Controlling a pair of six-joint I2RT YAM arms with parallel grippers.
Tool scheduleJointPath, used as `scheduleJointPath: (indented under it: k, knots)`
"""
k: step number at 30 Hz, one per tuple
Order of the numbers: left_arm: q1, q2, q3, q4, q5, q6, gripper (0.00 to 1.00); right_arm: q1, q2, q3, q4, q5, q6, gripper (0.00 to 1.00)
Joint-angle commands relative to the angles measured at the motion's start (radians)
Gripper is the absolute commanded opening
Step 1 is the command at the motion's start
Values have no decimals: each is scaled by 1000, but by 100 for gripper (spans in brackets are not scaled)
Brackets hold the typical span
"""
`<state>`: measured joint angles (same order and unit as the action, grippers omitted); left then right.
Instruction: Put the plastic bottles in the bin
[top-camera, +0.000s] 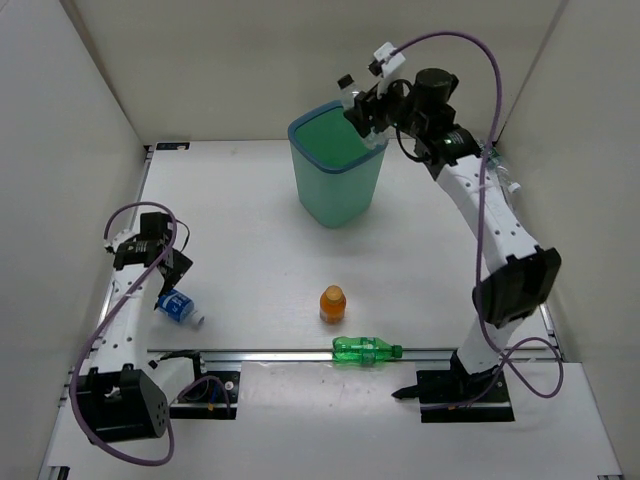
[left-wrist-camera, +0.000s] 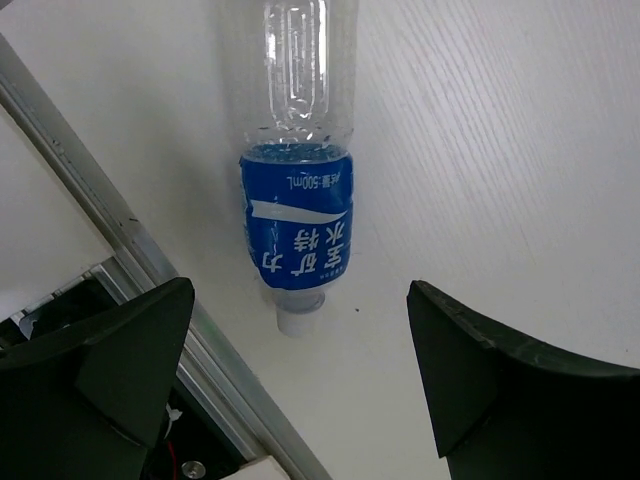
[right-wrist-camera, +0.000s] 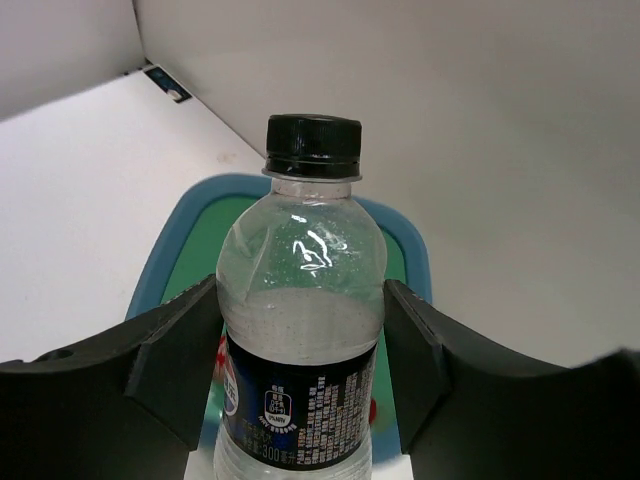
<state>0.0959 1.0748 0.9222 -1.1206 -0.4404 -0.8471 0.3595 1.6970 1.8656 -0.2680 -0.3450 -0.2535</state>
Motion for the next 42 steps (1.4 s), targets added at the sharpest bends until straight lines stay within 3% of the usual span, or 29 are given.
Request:
scheduleJointPath:
  k: [1, 8, 13, 14, 22, 29, 33, 35, 36, 38, 40, 42]
  knots:
    - [34, -56, -31, 24, -49, -59, 99, -4, 127, 98, 111, -106, 49, 19]
    - [73, -50, -129, 93, -40, -110, 99, 12, 251, 125, 251, -167, 77, 50]
    - [82, 14, -146, 131, -43, -98, 99, -2, 268, 136, 260, -207, 97, 97]
    - [88, 28, -146, 131, -35, -96, 99, -14, 263, 144, 262, -215, 97, 100]
    - [117, 17, -157, 85, -107, -145, 99, -31, 236, 175, 132, -173, 62, 100]
    - [131, 108, -198, 202, -57, -150, 99, -135, 130, 144, -23, -97, 30, 99]
    - [123, 178, -210, 284, -58, -141, 99, -214, 9, 16, -1, -49, 84, 99]
    - [127, 232, -204, 311, -85, -135, 89, -254, -37, -60, 33, -66, 132, 99]
    - [128, 246, -185, 292, -98, -127, 98, -280, -77, -119, 47, -89, 160, 99]
    - [110, 301, -149, 259, -153, -129, 99, -315, -123, -198, 76, -100, 190, 99]
    - [106, 310, -131, 274, -138, -104, 94, -335, -167, -230, 76, -72, 194, 99]
    - [104, 323, -126, 295, -107, -87, 76, -343, -195, -261, 56, -29, 188, 99]
